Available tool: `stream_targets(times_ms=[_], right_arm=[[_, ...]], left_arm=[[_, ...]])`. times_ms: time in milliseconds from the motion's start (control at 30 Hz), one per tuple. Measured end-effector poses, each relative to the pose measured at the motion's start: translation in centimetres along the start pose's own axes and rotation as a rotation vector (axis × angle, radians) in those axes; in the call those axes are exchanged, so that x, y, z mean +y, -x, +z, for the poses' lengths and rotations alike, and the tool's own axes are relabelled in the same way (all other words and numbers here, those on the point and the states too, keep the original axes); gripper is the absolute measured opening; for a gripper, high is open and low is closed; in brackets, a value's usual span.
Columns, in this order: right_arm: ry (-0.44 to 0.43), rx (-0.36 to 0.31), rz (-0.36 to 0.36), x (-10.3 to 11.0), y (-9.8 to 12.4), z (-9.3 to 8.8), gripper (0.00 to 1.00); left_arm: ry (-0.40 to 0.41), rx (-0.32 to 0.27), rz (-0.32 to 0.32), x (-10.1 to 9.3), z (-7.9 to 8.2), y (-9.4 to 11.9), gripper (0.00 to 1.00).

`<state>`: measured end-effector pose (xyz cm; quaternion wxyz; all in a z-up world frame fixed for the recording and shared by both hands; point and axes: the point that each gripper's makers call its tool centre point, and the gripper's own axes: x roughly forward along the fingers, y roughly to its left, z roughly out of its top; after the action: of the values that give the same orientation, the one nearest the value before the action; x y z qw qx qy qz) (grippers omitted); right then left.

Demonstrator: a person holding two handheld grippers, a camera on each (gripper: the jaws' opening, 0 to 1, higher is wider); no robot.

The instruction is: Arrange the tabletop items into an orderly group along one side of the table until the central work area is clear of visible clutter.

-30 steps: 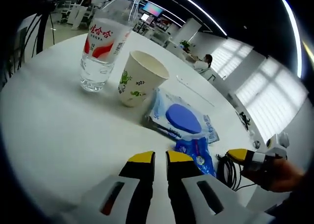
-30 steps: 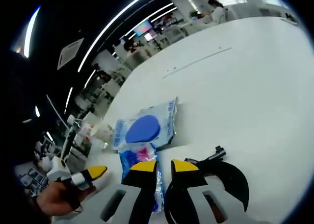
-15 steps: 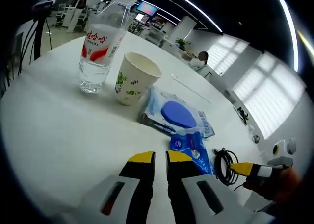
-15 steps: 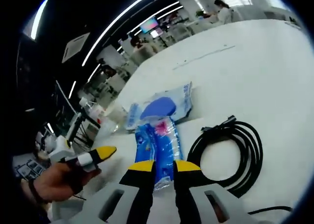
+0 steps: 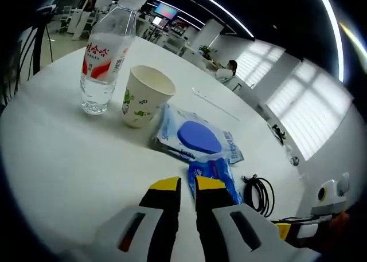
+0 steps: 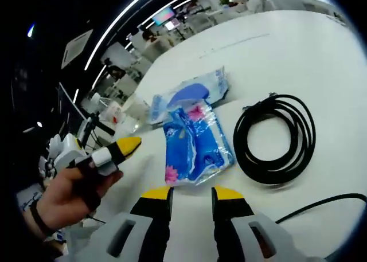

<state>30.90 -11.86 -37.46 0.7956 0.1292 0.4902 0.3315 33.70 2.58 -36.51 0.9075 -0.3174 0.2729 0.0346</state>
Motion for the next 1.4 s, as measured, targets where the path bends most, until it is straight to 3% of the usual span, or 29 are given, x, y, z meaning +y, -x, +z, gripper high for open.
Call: stream_targets(times_ms=[200,333,500,600,700,833,933,1167,1400], right_arm=[[-0.143,0.036,-0.015,0.5,-1.0,-0.9,0.26],[-0.166,0.048,-0.030,0.6,-2.2,-0.5,0.28],[-0.163,0.033,-0.120,-0.4,-2.5,0.0,0.22],[-0.236,0.024,-0.144,-0.7,-3.2,0.2,0.18],[-0.258,0.013,-0.147,-0.5,-3.4,0.3,0.16],[-0.242,0.014,-0.161,-0.3,-3.3,0.2,0.11],[-0.233,-0.002,-0.167,-0.4,-3.1,0.3,0.01],[-0.189,-0.005,-0.168,-0.6,-1.8,0.1,0.00],[-0.182,-0.016,-0.169,-2.6,-2.3,0.5,0.00]], left_arm=[[0.005,-0.008,0.003,0.7,0.4,0.3,0.06],[0.005,-0.019,0.004,0.7,0.8,1.0,0.05],[-0.002,-0.009,-0.002,0.4,0.3,1.4,0.05],[-0.003,-0.008,0.001,0.8,0.3,1.6,0.05],[0.007,-0.012,0.007,1.3,0.4,2.1,0.04],[0.009,-0.012,0.015,1.7,0.5,2.8,0.04],[0.010,-0.012,0.020,2.0,0.5,3.1,0.04],[-0.035,0.013,0.016,2.2,-0.1,2.6,0.05],[-0.047,0.034,-0.005,1.0,-0.7,2.8,0.07]])
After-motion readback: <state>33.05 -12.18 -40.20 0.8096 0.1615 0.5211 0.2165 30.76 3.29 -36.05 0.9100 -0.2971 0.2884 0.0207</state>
